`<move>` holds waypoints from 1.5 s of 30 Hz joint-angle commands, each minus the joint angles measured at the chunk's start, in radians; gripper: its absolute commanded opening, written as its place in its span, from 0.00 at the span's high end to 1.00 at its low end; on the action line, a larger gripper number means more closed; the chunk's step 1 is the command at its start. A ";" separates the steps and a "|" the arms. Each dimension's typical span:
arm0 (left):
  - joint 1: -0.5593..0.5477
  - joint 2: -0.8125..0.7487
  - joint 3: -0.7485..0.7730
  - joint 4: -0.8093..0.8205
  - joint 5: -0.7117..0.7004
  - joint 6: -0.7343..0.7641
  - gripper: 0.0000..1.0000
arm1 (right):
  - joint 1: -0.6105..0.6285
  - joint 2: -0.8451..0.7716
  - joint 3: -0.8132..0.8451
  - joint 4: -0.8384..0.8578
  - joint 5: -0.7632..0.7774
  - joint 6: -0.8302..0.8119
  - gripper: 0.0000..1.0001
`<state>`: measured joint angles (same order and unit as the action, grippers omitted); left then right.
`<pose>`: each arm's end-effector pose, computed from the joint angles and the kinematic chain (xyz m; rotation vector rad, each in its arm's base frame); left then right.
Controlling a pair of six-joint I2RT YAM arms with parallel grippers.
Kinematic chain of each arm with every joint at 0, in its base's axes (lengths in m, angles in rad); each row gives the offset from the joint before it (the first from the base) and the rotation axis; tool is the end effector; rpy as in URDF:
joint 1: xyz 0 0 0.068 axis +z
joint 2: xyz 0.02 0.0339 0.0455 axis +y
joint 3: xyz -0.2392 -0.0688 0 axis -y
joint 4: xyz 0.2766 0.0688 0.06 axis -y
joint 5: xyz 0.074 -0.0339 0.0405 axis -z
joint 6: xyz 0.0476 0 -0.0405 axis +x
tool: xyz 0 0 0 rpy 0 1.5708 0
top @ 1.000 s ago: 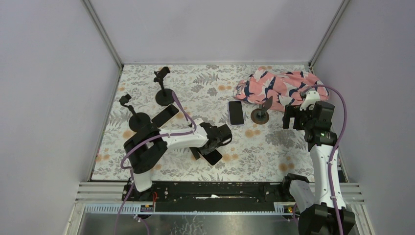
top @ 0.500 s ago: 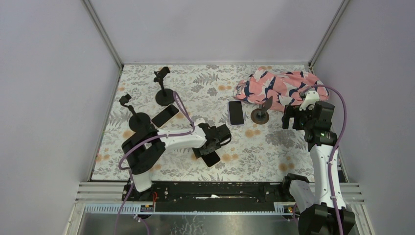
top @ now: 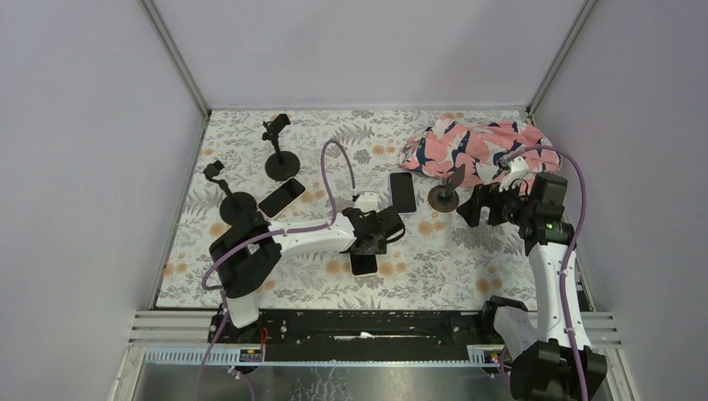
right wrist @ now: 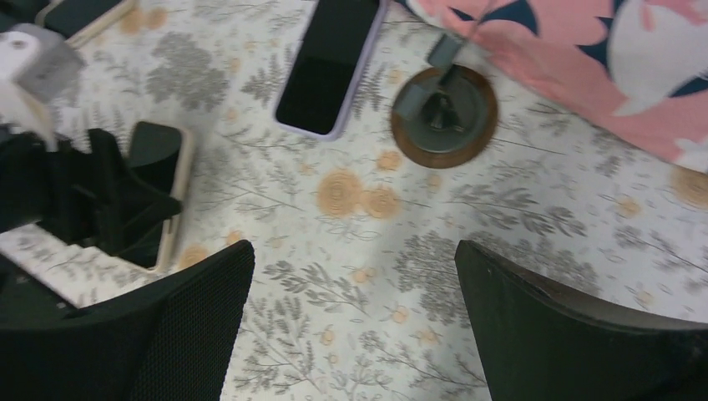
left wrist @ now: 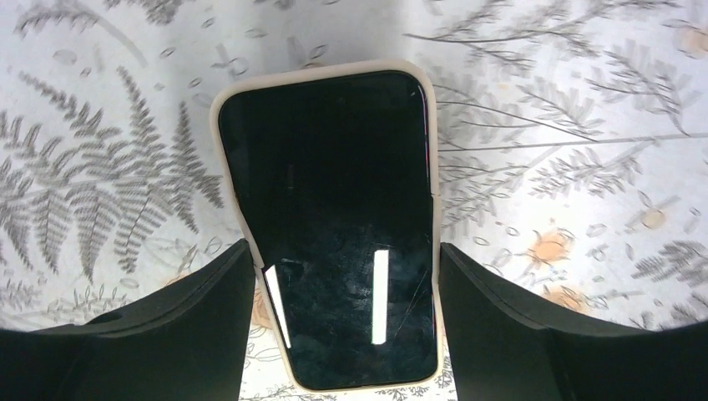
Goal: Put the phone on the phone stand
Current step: Pick up the phone at the center of the board.
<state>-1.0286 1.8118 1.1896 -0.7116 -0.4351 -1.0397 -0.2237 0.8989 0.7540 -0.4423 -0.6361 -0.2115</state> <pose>0.2052 -0.3017 0.1194 -0.0844 2.6487 0.0283 0.2471 -0.0272 0.2579 -0.3451 2.0293 0.4172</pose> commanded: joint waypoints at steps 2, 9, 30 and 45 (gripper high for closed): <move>-0.018 -0.081 0.017 0.198 -0.001 0.241 0.97 | -0.005 0.027 0.002 0.015 -0.270 0.088 0.00; -0.018 -0.096 0.026 0.375 0.093 0.370 0.97 | -0.005 0.086 -0.067 0.157 -0.428 0.294 0.05; -0.052 -0.115 -0.021 0.772 0.329 0.444 1.00 | 0.095 0.267 -0.133 0.313 -0.450 0.460 0.20; -0.097 -0.090 0.044 0.772 0.339 0.450 1.00 | 0.133 0.317 -0.121 0.308 -0.436 0.459 0.41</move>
<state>-1.1191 1.7378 1.1828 -0.0376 -0.0971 -0.6102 -0.0990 1.2118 0.6174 -0.1474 -1.0645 0.2409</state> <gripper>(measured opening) 0.772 0.650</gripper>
